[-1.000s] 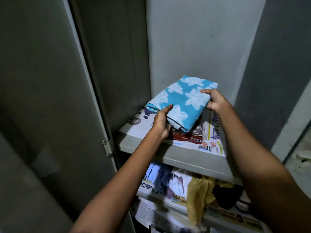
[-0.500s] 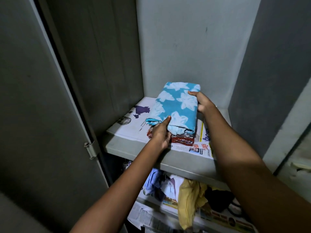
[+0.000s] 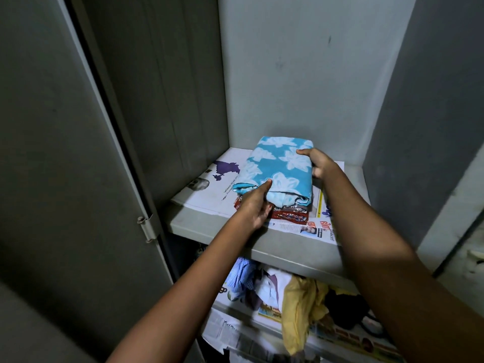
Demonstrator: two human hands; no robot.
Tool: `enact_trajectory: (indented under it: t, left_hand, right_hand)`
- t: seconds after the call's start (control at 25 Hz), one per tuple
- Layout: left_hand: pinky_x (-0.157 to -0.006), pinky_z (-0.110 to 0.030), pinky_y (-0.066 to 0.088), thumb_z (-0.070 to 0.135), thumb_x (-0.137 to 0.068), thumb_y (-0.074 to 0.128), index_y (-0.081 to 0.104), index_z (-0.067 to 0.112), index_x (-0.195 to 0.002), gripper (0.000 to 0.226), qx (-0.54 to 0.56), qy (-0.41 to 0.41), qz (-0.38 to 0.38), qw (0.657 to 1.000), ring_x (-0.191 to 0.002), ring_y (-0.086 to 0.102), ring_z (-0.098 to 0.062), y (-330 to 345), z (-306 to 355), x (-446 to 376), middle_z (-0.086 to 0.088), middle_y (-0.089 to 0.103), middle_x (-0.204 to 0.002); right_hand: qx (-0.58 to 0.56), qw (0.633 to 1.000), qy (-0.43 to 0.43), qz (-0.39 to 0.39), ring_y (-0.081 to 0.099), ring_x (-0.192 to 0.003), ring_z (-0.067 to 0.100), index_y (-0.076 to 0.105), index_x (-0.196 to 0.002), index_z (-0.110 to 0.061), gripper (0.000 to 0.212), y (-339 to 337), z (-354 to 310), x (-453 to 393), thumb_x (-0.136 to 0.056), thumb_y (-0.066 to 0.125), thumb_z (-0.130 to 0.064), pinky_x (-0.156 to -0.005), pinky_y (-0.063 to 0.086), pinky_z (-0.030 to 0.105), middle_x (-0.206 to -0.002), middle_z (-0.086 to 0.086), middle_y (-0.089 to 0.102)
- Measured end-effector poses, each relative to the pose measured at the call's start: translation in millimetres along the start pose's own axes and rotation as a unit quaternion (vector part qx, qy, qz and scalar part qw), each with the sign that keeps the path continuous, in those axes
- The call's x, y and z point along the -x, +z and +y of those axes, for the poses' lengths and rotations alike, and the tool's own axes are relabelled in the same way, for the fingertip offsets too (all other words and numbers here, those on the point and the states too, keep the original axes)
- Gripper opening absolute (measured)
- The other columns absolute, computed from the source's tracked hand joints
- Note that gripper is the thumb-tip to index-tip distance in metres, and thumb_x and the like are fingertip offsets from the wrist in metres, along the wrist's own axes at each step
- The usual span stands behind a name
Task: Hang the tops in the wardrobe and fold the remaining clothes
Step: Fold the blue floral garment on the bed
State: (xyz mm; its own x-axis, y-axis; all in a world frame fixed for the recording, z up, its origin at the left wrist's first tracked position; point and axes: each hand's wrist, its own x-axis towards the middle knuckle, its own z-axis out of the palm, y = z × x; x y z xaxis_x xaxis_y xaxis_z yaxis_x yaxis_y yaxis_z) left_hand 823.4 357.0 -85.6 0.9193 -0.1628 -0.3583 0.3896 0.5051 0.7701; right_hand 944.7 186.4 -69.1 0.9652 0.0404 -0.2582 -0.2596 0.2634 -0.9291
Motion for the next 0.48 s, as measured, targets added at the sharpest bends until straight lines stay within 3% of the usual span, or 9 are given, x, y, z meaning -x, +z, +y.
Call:
enact_trajectory:
  t: [0.08,0.12,0.16,0.2,0.24,0.28,0.32,0.4,0.48]
  left_hand:
    - [-0.053,-0.026,0.057,0.033,-0.092,0.058,0.058,0.014,-0.088,0.019,-0.168,-0.051,-0.016,0.984,-0.054,0.064,-0.017,-6,24,16,-0.009,0.069,-0.07]
    - [-0.054,-0.027,0.057,0.04,-0.09,0.057,0.059,0.013,-0.089,0.027,-0.312,-0.062,-0.016,0.948,-0.059,0.065,-0.019,-7,38,25,-0.01,0.068,-0.072]
    - [-0.058,-0.027,0.055,0.045,-0.089,0.056,0.059,0.011,-0.093,0.034,-0.482,-0.04,0.016,0.875,-0.07,0.066,-0.022,-8,50,29,-0.012,0.068,-0.08]
    - [-0.067,-0.028,0.051,0.045,-0.09,0.055,0.06,0.01,-0.1,0.037,-0.631,0.033,0.095,0.769,-0.086,0.065,-0.026,-7,60,27,-0.014,0.067,-0.094]
    - [-0.077,-0.032,0.048,0.042,-0.092,0.052,0.06,0.008,-0.109,0.039,-0.711,0.141,0.194,0.661,-0.101,0.061,-0.03,-1,70,24,-0.015,0.064,-0.109]
    - [-0.084,-0.034,0.045,0.037,-0.094,0.048,0.06,0.006,-0.112,0.038,-0.723,0.231,0.245,0.603,-0.109,0.057,-0.033,11,79,19,-0.016,0.061,-0.117]
    - [-0.087,-0.036,0.044,0.032,-0.096,0.044,0.061,0.004,-0.112,0.036,-0.704,0.297,0.244,0.597,-0.111,0.055,-0.035,22,85,8,-0.018,0.06,-0.12]
    - [-0.096,-0.036,0.039,0.026,-0.098,0.038,0.055,0.007,-0.126,0.037,-0.705,0.356,0.128,0.599,-0.12,0.05,-0.033,35,84,-27,-0.018,0.053,-0.132]
    - [-0.111,-0.037,0.024,0.028,-0.101,0.03,0.033,0.012,-0.144,0.046,-0.777,0.284,0.002,0.561,-0.138,0.03,-0.027,28,62,-64,-0.011,0.031,-0.152]
  right_hand:
    - [0.096,0.991,-0.014,0.087,0.065,-0.056,0.018,0.057,-0.106,-0.009,0.017,4,-10,4,-0.091,0.052,-0.013,-0.048,0.051,0.025,-0.078,0.006,0.07]
    - [0.159,0.974,-0.037,0.157,0.062,-0.064,0.018,0.055,-0.112,-0.009,0.023,6,-18,5,-0.09,0.053,-0.014,-0.054,0.05,0.027,-0.091,0.009,0.066]
    - [0.241,0.938,-0.068,0.24,0.061,-0.08,0.02,0.05,-0.122,-0.007,0.033,8,-27,6,-0.09,0.053,-0.015,-0.065,0.051,0.031,-0.107,0.012,0.06]
    - [0.338,0.886,-0.102,0.3,0.058,-0.101,0.025,0.043,-0.13,-0.006,0.042,12,-37,7,-0.09,0.052,-0.015,-0.082,0.049,0.035,-0.123,0.014,0.053]
    - [0.406,0.848,-0.145,0.309,0.051,-0.118,0.03,0.041,-0.133,-0.005,0.046,20,-45,8,-0.089,0.051,-0.014,-0.095,0.043,0.035,-0.134,0.015,0.048]
    - [0.444,0.833,-0.185,0.274,0.046,-0.124,0.031,0.043,-0.132,-0.004,0.045,30,-50,8,-0.089,0.049,-0.012,-0.1,0.039,0.033,-0.138,0.017,0.046]
    - [0.471,0.827,-0.213,0.221,0.045,-0.126,0.032,0.046,-0.131,-0.002,0.043,41,-48,7,-0.089,0.046,-0.01,-0.101,0.038,0.032,-0.138,0.018,0.046]
    - [0.55,0.801,-0.197,0.126,0.037,-0.133,0.032,0.042,-0.137,-0.003,0.045,51,-22,-3,-0.094,0.04,-0.015,-0.108,0.031,0.037,-0.146,0.019,0.038]
    - [0.671,0.725,-0.127,0.083,0.013,-0.145,0.027,0.022,-0.148,-0.007,0.051,47,13,-10,-0.101,0.028,-0.026,-0.116,0.01,0.042,-0.157,0.011,0.015]
